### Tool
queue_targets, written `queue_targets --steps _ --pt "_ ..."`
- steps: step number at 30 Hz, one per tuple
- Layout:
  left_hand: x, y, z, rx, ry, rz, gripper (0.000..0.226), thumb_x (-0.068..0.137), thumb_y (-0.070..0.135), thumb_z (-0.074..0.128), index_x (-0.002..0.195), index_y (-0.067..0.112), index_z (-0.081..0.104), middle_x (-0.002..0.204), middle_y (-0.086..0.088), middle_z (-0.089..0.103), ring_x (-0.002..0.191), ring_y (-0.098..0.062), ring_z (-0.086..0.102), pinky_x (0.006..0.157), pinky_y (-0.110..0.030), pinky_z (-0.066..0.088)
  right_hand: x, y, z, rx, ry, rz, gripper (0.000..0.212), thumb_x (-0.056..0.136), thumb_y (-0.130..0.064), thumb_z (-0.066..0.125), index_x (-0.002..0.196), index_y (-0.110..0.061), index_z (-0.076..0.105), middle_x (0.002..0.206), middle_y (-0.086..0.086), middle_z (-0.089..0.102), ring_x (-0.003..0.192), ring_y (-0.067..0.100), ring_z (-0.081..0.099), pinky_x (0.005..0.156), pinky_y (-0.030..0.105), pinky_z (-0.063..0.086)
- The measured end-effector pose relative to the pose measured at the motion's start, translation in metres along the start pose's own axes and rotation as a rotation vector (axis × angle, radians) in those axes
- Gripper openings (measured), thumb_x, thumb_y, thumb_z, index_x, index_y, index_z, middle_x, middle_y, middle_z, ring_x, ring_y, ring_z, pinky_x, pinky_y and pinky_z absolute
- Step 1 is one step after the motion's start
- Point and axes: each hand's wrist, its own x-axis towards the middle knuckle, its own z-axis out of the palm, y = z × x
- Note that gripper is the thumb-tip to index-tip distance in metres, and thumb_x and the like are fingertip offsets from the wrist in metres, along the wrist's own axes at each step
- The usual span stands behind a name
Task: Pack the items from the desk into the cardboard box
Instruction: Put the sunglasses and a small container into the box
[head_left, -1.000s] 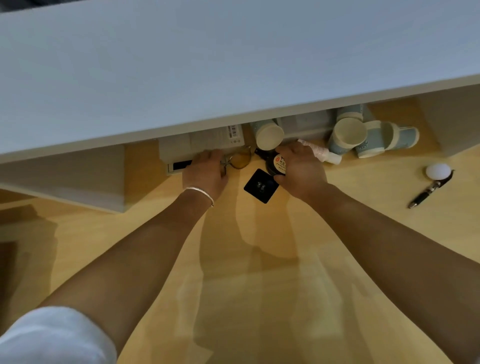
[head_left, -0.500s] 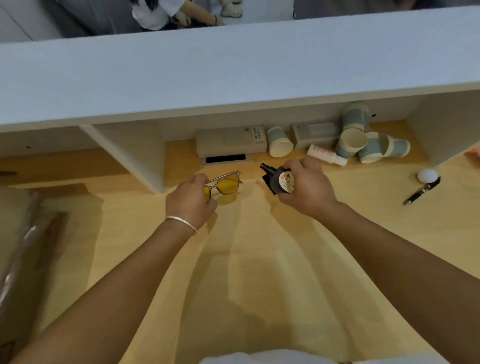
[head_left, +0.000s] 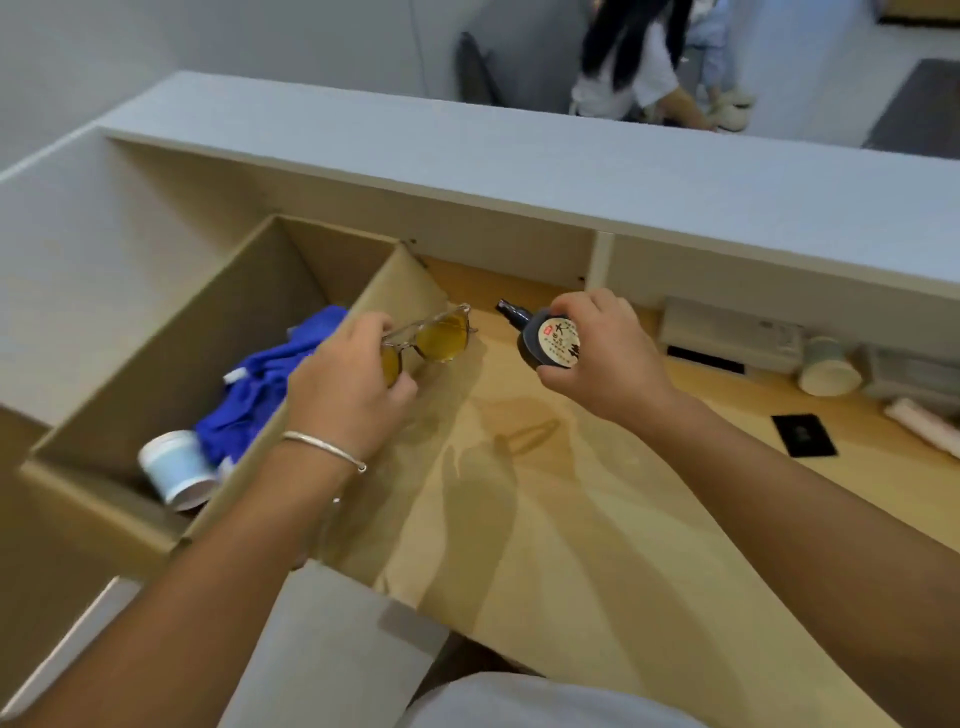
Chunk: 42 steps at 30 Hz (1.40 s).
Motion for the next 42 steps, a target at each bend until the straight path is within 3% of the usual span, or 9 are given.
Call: queue_targets --steps 4,10,15,18,22,26,30,34,42 --pt "-0.013 -0.068 -0.048 0.033 0.124 -0.118 0.042 0.072 0.034 0.063 0.112 0.028 0.051 0.106 0.002 0.063 0.094 -0.028 0.061 0.070 -0.038 0.048 0.031 -0.071 0.024 0.026 0.007 -0.129 0.063 0.066 -0.041 0.078 0.120 -0.032 0.047 0.115 -0.007 0.048 0.103 0.012 0.041 0.075 0.026 0.037" --pt "-0.039 -0.150 -0.082 0.093 0.117 -0.298 0.051 0.073 0.033 0.066 0.120 0.027 0.049 0.117 0.002 0.062 0.101 -0.027 0.061 0.073 -0.037 0.046 0.070 -0.158 0.058 0.010 -0.005 -0.250 0.060 0.067 -0.039 0.077 0.119 -0.028 0.048 0.117 -0.002 0.052 0.105 0.019 0.046 0.080 0.031 0.045" --pt "-0.054 -0.186 -0.086 0.091 0.052 -0.335 0.064 0.075 0.039 0.068 0.132 0.030 0.040 0.129 0.004 0.056 0.111 -0.023 0.057 0.084 -0.042 0.051 0.087 -0.197 0.088 0.047 -0.033 -0.290 0.052 0.073 -0.031 0.075 0.120 -0.023 0.051 0.119 0.001 0.055 0.110 0.023 0.048 0.080 0.030 0.040" --pt "-0.053 -0.191 -0.083 0.088 0.055 -0.279 0.069 0.076 0.039 0.071 0.136 0.024 0.040 0.132 -0.003 0.052 0.115 -0.026 0.054 0.086 -0.041 0.047 0.083 -0.196 0.101 0.068 -0.059 -0.291 0.052 0.078 -0.029 0.075 0.124 -0.020 0.053 0.126 0.001 0.053 0.115 0.020 0.048 0.090 0.031 0.042" --pt "-0.044 -0.176 -0.074 0.040 0.064 -0.193 0.066 0.077 0.033 0.070 0.135 0.018 0.043 0.129 -0.007 0.053 0.116 -0.027 0.052 0.089 -0.041 0.045 0.068 -0.167 0.101 0.018 -0.033 -0.272 0.052 0.078 -0.035 0.074 0.124 -0.023 0.054 0.125 -0.002 0.054 0.116 0.019 0.049 0.094 0.031 0.040" --pt "-0.030 -0.135 -0.058 0.001 0.058 -0.094 0.062 0.075 0.031 0.071 0.130 0.016 0.048 0.123 -0.007 0.055 0.110 -0.028 0.053 0.087 -0.040 0.044 0.044 -0.120 0.084 -0.017 0.011 -0.139 0.054 0.079 -0.044 0.073 0.127 -0.032 0.051 0.129 -0.008 0.052 0.118 0.013 0.048 0.095 0.029 0.041" --pt "-0.020 -0.078 -0.031 -0.057 0.031 0.016 0.061 0.072 0.028 0.073 0.127 0.013 0.050 0.120 -0.010 0.056 0.109 -0.031 0.053 0.088 -0.043 0.044 0.011 -0.056 0.052 -0.073 0.022 -0.085 0.055 0.082 -0.044 0.070 0.130 -0.029 0.049 0.132 -0.006 0.051 0.121 0.014 0.047 0.099 0.032 0.040" --pt "-0.016 -0.011 0.005 -0.092 -0.032 0.103 0.064 0.075 0.030 0.073 0.132 0.014 0.047 0.126 -0.009 0.053 0.117 -0.029 0.050 0.098 -0.044 0.042 -0.023 0.014 0.017 -0.124 0.037 0.004 0.055 0.082 -0.042 0.070 0.130 -0.026 0.049 0.133 -0.004 0.051 0.123 0.016 0.046 0.102 0.036 0.039" --pt "-0.020 0.117 0.082 -0.071 -0.189 0.270 0.068 0.078 0.034 0.070 0.137 0.017 0.043 0.129 -0.007 0.051 0.117 -0.029 0.050 0.096 -0.042 0.041 -0.090 0.142 -0.035 -0.126 0.010 0.232 0.058 0.084 -0.040 0.069 0.135 -0.025 0.047 0.136 -0.003 0.048 0.125 0.018 0.043 0.104 0.038 0.039"
